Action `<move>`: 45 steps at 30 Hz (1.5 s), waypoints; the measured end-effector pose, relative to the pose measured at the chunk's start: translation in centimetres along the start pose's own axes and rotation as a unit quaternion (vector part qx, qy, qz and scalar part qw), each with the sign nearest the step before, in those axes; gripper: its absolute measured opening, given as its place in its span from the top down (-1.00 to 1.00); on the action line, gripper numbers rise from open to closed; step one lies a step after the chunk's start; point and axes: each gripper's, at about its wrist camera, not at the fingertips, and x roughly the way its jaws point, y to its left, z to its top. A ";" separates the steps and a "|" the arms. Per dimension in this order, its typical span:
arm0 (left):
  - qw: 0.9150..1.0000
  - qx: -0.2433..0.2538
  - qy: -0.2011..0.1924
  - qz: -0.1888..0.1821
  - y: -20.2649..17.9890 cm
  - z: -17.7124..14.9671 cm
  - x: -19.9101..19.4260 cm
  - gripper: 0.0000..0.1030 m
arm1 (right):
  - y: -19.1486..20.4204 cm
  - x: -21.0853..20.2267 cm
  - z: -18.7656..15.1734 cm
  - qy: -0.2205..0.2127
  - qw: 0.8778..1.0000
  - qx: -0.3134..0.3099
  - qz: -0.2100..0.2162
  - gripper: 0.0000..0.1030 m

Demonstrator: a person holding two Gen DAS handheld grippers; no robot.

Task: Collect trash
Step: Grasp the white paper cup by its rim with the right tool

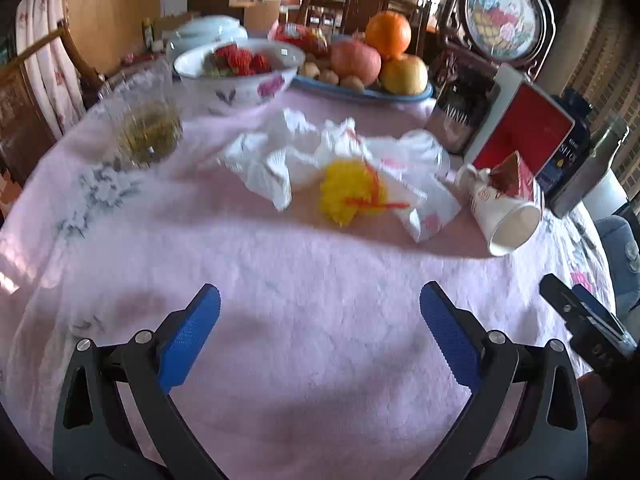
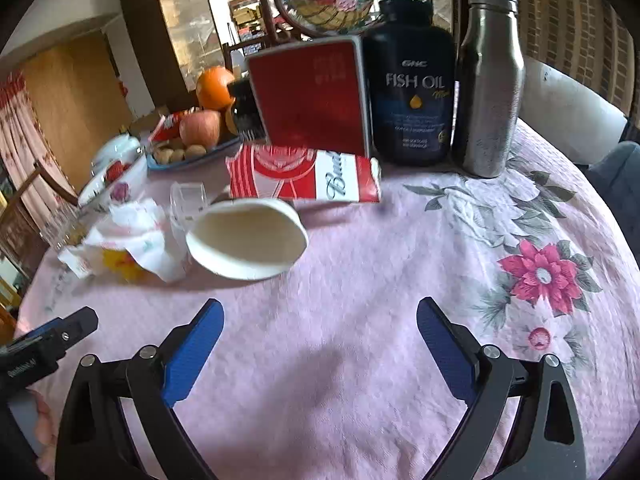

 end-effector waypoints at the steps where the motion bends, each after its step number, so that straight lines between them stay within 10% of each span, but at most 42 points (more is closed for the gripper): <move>1: 1.000 0.001 0.005 0.001 0.0 0.0 0.2 -0.87 | 0.3 0.2 -0.2 -0.002 1.000 -0.010 -0.007 -0.86; 21: 1.000 0.000 0.000 0.022 0.8 0.5 0.6 -0.87 | 2.5 5.1 4.1 0.008 1.000 0.001 -0.014 -0.69; 28: 1.000 -0.008 0.001 0.016 1.0 0.8 0.5 -0.87 | 2.9 6.5 5.2 0.009 1.000 0.011 0.019 -0.18; 35: 1.000 -0.022 0.000 0.017 1.8 1.2 0.4 -0.87 | 3.2 5.4 4.7 0.010 0.999 0.007 0.039 0.89; 45: 1.000 -0.026 -0.008 0.014 2.3 1.6 0.3 -0.87 | 2.9 -1.0 1.9 -0.009 0.996 0.026 0.089 0.93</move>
